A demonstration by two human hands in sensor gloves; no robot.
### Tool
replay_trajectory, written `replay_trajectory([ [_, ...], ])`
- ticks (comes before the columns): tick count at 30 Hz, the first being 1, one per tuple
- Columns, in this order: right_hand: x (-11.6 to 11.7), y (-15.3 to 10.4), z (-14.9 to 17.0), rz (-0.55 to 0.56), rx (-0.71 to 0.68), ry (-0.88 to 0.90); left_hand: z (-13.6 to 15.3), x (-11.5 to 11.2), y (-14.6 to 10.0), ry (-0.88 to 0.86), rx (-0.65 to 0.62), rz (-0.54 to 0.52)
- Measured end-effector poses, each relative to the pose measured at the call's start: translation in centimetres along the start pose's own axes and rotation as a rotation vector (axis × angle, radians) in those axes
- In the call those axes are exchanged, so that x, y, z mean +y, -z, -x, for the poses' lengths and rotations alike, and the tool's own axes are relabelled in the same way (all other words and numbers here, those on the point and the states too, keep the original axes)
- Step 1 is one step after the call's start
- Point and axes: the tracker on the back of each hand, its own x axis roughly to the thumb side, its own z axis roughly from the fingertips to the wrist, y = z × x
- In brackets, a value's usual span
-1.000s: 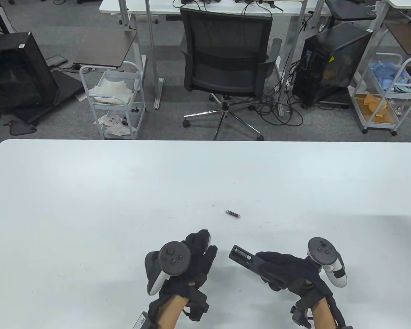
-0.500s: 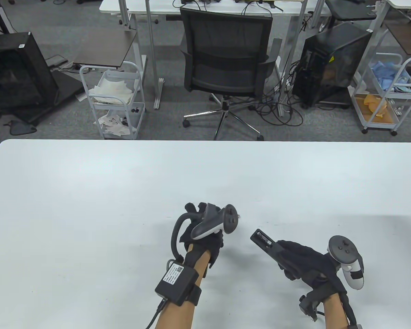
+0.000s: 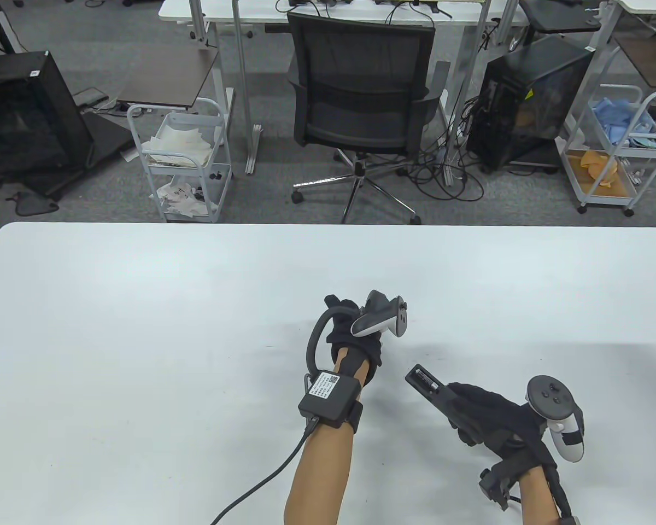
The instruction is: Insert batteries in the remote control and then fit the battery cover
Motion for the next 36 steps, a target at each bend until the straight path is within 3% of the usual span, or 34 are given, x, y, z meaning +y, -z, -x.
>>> replay_trajectory([
  [4, 0.0, 0.0, 0.0, -0.001, -0.008, 0.002, -0.5, -0.3, 0.7, 0.045, -0.002, -0.023],
  [8, -0.1, -0.2, -0.1, 0.020, -0.019, 0.005, -1.0, -1.4, 1.5, 0.078, -0.001, 0.023],
  [10, -0.1, -0.3, -0.1, 0.027, -0.017, -0.002, -1.2, -1.5, 1.6, 0.076, -0.020, -0.044],
  [21, -0.1, -0.3, -0.2, 0.033, -0.007, -0.030, -1.6, -1.5, 1.9, 0.097, -0.081, -0.113],
  [28, -0.1, -0.3, -0.2, 0.034, -0.013, -0.028, -1.7, -1.5, 1.7, 0.179, -0.083, -0.235],
  [30, -0.1, -0.3, -0.2, 0.036, -0.014, -0.026, -1.3, -1.2, 1.5, 0.136, -0.084, -0.302],
  [36, -0.1, -0.3, -0.2, 0.033, -0.010, -0.025, 1.1, 0.0, -0.5, 0.003, -0.105, -0.368],
])
